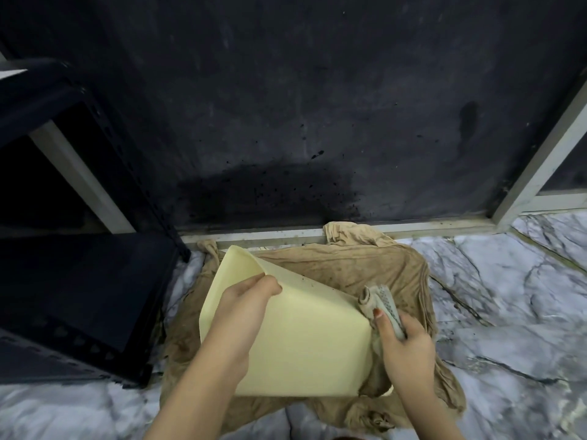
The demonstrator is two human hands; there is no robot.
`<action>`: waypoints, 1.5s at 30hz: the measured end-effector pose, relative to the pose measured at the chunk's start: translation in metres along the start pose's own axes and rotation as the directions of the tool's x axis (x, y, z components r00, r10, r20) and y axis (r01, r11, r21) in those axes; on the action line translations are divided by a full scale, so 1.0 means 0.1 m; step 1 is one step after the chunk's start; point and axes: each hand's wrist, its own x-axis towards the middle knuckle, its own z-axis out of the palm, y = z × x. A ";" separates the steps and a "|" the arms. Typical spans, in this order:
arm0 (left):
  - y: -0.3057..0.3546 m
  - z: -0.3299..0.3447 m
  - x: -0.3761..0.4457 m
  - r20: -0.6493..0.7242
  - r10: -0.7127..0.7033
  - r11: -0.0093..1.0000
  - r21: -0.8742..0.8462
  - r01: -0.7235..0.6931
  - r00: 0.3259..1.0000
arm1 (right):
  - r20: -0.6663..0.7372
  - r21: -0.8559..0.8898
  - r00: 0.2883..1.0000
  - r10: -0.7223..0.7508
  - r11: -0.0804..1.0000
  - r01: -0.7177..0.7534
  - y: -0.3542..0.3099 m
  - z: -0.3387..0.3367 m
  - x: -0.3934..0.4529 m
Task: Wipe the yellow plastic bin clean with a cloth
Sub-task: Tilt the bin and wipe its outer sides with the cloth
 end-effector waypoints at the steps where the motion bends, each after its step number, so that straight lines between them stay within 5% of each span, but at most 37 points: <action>1: 0.03 -0.03 -0.01 0.024 -0.006 1.000 0.018 0.005 1.000 | 0.004 -0.002 1.000 0.002 1.000 -0.002 0.01 -0.01 -0.04; 4: 0.06 0.01 0.04 -0.070 0.017 0.997 0.080 -0.011 0.997 | 0.028 0.006 1.000 0.007 1.000 -0.007 0.04 -0.03 -0.16; 8: -0.07 -0.01 -0.01 0.017 0.163 0.976 0.147 -0.164 0.986 | 0.066 0.045 0.997 0.034 0.998 -0.037 -0.01 -0.06 -0.24; 13: -0.06 0.05 -0.01 0.193 0.260 0.883 0.350 -0.314 0.946 | 0.134 0.120 0.983 -0.125 0.987 0.109 -0.26 0.04 -0.34; 19: -0.23 0.15 -0.03 0.198 0.251 0.901 0.309 -0.303 0.947 | 0.210 0.167 0.963 -0.168 0.977 0.134 -0.50 0.23 -0.32; 30: -0.25 0.18 -0.09 0.175 0.214 0.910 0.322 -0.261 0.961 | 0.136 -0.001 0.981 0.137 0.990 -0.139 0.06 0.17 0.01; 38: -0.32 0.20 -0.07 0.168 0.245 0.902 0.322 -0.288 0.955 | 0.030 -0.085 0.909 0.415 0.908 -0.411 0.58 0.06 -0.07; 42: -0.27 0.13 -0.02 0.107 0.296 0.897 0.311 -0.315 0.949 | 0.000 -0.053 0.911 0.411 0.910 -0.411 0.42 0.09 -0.13; 45: -0.25 0.06 0.04 0.087 0.309 0.891 0.322 -0.320 0.947 | 0.038 -0.005 0.966 0.257 0.966 -0.257 0.15 0.15 -0.24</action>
